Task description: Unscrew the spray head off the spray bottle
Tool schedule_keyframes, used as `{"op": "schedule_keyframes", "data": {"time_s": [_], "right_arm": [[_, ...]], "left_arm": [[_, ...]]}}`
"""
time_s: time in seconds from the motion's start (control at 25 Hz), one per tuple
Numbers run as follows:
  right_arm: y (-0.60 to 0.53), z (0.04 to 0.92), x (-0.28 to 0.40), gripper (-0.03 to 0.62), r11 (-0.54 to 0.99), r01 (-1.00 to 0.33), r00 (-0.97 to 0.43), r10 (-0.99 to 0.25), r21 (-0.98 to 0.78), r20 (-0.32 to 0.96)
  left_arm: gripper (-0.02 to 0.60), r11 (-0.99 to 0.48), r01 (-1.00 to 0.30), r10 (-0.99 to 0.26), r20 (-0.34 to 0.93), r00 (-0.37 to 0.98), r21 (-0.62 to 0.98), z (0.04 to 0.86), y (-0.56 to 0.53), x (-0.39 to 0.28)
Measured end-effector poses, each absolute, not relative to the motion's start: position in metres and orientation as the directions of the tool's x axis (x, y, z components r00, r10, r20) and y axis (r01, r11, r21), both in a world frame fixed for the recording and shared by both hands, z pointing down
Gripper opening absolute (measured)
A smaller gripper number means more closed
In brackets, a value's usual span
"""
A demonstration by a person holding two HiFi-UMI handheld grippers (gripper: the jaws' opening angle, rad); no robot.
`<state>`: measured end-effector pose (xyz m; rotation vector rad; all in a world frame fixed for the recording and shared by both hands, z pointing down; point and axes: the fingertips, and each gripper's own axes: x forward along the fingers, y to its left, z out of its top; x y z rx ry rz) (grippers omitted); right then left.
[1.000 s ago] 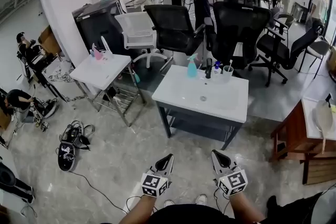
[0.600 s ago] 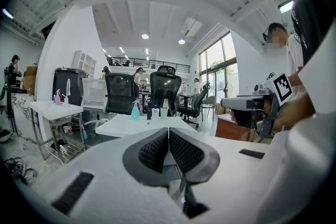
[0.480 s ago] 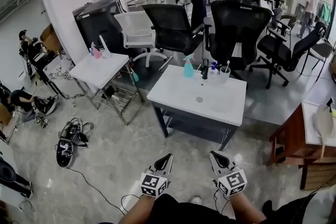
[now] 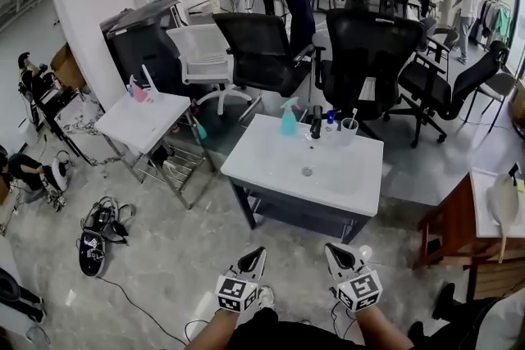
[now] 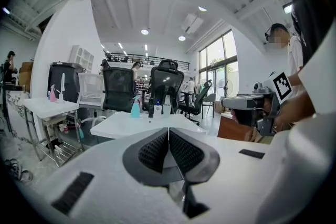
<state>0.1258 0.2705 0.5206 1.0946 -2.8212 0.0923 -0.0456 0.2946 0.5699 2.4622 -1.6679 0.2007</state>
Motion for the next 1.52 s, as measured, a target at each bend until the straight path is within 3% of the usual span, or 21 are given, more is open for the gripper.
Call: {"op": "schedule_keyframes", "data": {"time_s": [0.88,1.52], "right_arm": [[0.129,0.514,0.004,0.006,0.669,-0.743,-0.666,-0.735,-0.021,0.128],[0.011,0.525,0.054,0.006,0.622,-0.782,-0.621,-0.771,-0.039,0.142]], "left_arm": [[0.017,-0.422,-0.903,-0.885,0.179,0.430,0.080,0.568,0.147,-0.171],[0.017,-0.467,-0.882,-0.856,0.216,0.469,0.064,0.570,0.022,-0.125]]}}
